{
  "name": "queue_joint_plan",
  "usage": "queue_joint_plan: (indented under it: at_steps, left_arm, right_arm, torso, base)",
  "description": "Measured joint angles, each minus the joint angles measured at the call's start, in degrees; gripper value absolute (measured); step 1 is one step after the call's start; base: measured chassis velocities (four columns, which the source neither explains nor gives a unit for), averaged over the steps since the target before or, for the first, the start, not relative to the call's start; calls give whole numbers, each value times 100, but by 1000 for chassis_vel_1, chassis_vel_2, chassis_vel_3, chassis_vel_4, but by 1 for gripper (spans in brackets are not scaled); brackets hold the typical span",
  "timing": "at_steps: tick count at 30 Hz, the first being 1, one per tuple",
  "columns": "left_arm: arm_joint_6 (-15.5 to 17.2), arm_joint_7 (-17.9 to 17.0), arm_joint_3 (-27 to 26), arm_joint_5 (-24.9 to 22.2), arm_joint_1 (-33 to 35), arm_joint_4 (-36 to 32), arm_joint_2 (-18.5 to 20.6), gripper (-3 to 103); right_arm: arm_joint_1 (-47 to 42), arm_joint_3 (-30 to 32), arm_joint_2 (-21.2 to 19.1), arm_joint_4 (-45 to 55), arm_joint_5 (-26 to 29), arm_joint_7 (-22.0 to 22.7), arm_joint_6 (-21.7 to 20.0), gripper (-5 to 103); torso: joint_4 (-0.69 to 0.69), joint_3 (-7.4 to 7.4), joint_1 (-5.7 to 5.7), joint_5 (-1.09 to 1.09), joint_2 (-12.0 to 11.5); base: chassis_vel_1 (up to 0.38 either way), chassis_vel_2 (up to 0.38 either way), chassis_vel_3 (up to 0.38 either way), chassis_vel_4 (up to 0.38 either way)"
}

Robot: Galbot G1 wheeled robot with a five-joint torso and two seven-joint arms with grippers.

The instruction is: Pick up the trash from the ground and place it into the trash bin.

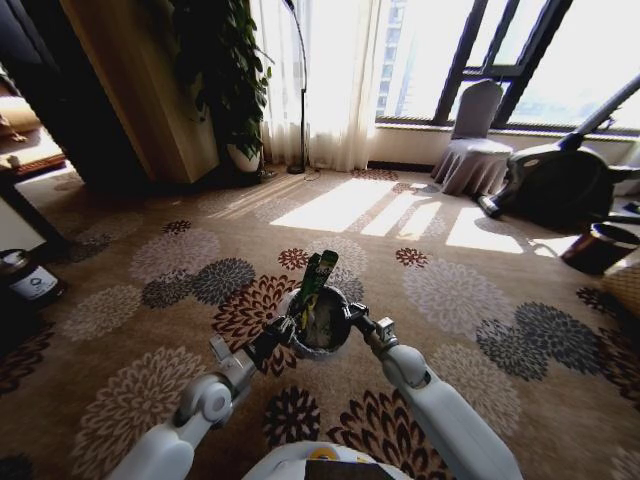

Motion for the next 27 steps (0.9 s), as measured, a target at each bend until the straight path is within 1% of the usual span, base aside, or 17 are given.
queue_joint_plan:
  at_steps: [1, 2, 3, 4, 5, 8, 9, 13, 14, 15, 16, 17, 18, 21, 22, 25, 27]
  left_arm:
    - [35, -78, 47, 86, 2, 2, 0, 0]
    - [53, -106, 78, 129, 6, 2, -1, 6]
    - [53, -106, 78, 129, 6, 2, -1, 6]
    - [65, -124, 100, 170, 16, -2, -8, 11]
    - [65, -124, 100, 170, 16, -2, -8, 11]
    - [77, -198, 144, 240, 64, -5, -53, 27]
    - [77, -198, 144, 240, 64, -5, -53, 27]
    - [36, -189, 148, 495, 177, -80, -142, 48]
    - [36, -189, 148, 495, 177, -80, -142, 48]
    - [11, -172, 125, 592, 208, -115, -141, 54]
    - [-8, -153, 94, 646, 236, -147, -132, 54]
    - [-21, -144, 69, 672, 255, -170, -124, 60]
    - [-21, -144, 69, 672, 255, -170, -124, 60]
    - [-110, -60, -88, 781, 325, -280, -104, 76]
    - [-110, -60, -88, 781, 325, -280, -104, 76]
    - [-177, 68, -162, 1004, 421, -445, -30, 91]
    - [-186, 98, -165, 1079, 457, -481, -11, 91]
  right_arm:
    - [-16, 12, -17, 20, -55, -5, 0, 4]
    - [-31, 17, -35, 36, -83, -9, 0, 4]
    - [-31, 17, -35, 36, -83, -9, 0, 4]
    - [-52, 21, -49, 60, -98, -11, -2, 4]
    - [-52, 21, -49, 60, -98, -11, -2, 4]
    - [-104, 26, -49, 112, -136, -12, -8, 4]
    - [-104, 26, -49, 112, -136, -12, -8, 4]
    - [-168, 21, -47, 154, -199, -19, -23, 4]
    - [-168, 21, -47, 154, -199, -19, -23, 4]
    - [-179, 22, -50, 162, -205, -21, -24, 4]
    - [-188, 25, -57, 176, -206, -21, -29, 4]
    - [-194, 29, -65, 185, -207, -22, -33, 4]
    - [-194, 29, -65, 185, -207, -22, -33, 4]
    - [-234, 53, -118, 238, -205, -34, -69, 4]
    - [-234, 53, -118, 238, -205, -34, -69, 4]
    - [-296, 59, -159, 282, -205, -69, -108, 4]
    - [-318, 59, -177, 297, -205, -91, -119, 4]
  torso:
    - [0, 0, 0, 0, 0]
    - [0, 0, 0, 0, 0]
    - [0, 0, 0, 0, 0]
    - [-1, 0, 0, 0, 0]
    - [-1, 0, 0, 0, 0]
    - [0, 0, 0, 0, 0]
    - [0, 0, 0, 0, 0]
    - [0, 0, 0, 0, 0]
    - [0, 0, 0, 0, 0]
    - [-1, 0, 0, 0, 0]
    - [-1, 0, 0, 0, 0]
    - [0, 0, 0, 0, 0]
    - [0, 0, 0, 0, 0]
    - [0, 0, 0, -1, 0]
    - [0, 0, 0, -1, 0]
    - [-1, 0, 0, 0, 0]
    - [-1, 0, 0, 0, 0]
  base:
    - [0, 0, 0, 0]
    - [0, 0, 0, 0]
    - [0, 0, 0, 0]
    - [0, 0, 0, 0]
    - [0, 0, 0, 0]
    - [0, 0, 0, 0]
    - [0, 0, 0, 0]
    - [0, 0, 0, 0]
    - [0, 0, 0, 0]
    - [0, 0, 0, 0]
    - [0, 0, 0, 0]
    - [0, 0, 0, 0]
    - [0, 0, 0, 0]
    - [0, 0, 0, 0]
    - [0, 0, 0, 0]
    - [0, 0, 0, 0]
    - [0, 0, 0, 0]
